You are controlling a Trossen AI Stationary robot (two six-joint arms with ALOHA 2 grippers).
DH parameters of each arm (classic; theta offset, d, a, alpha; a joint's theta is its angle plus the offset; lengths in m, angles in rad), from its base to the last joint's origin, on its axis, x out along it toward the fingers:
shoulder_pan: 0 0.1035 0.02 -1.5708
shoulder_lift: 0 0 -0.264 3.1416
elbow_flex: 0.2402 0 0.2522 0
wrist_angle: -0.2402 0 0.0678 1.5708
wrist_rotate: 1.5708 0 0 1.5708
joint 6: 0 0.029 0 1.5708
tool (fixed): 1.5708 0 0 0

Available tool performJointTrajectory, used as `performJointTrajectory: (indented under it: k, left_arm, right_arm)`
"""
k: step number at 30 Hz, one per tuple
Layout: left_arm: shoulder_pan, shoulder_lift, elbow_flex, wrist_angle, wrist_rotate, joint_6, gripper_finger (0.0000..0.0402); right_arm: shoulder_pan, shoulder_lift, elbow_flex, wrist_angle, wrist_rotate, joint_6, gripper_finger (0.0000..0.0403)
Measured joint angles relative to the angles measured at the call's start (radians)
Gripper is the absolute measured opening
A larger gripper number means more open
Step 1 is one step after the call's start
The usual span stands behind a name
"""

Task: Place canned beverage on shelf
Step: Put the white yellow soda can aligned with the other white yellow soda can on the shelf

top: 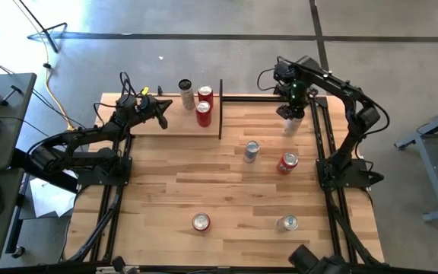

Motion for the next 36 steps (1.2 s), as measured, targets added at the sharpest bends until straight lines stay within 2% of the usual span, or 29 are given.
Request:
performJointTrajectory:
  k: [9, 15, 20, 27, 33, 36]
  left_arm:
    - [0.0, -0.002, 0.0, -0.001, 0.0, 0.001, 0.0]
    - [0.0, -0.043, 0.0, -0.028, 0.0, 0.004, 0.0]
    - [0.0, -0.104, 0.0, -0.074, 0.0, 0.011, 0.0]
    - [-0.003, -0.181, 0.0, -0.113, 0.0, 0.001, 0.0]
    - [-0.038, -0.205, 0.0, -0.105, 0.001, 0.003, 0.0]
    - [-0.051, -0.206, 0.0, -0.091, 0.002, 0.003, 0.0]
  right_arm:
    - [0.123, 0.0, 0.243, -0.011, -0.092, 0.131, 0.0238]
    - [0.264, 0.0, 0.421, -0.011, -0.103, 0.215, 0.0238]
    - [0.394, 0.0, 0.519, -0.013, -0.109, 0.304, 0.0238]
    - [0.585, 0.012, 0.548, 0.01, -0.118, 0.409, 0.0238]
    - [0.743, 0.123, 0.548, 0.199, -0.134, 0.425, 0.0238]
    - [0.782, 0.188, 0.548, 0.254, -0.167, 0.497, 0.0238]
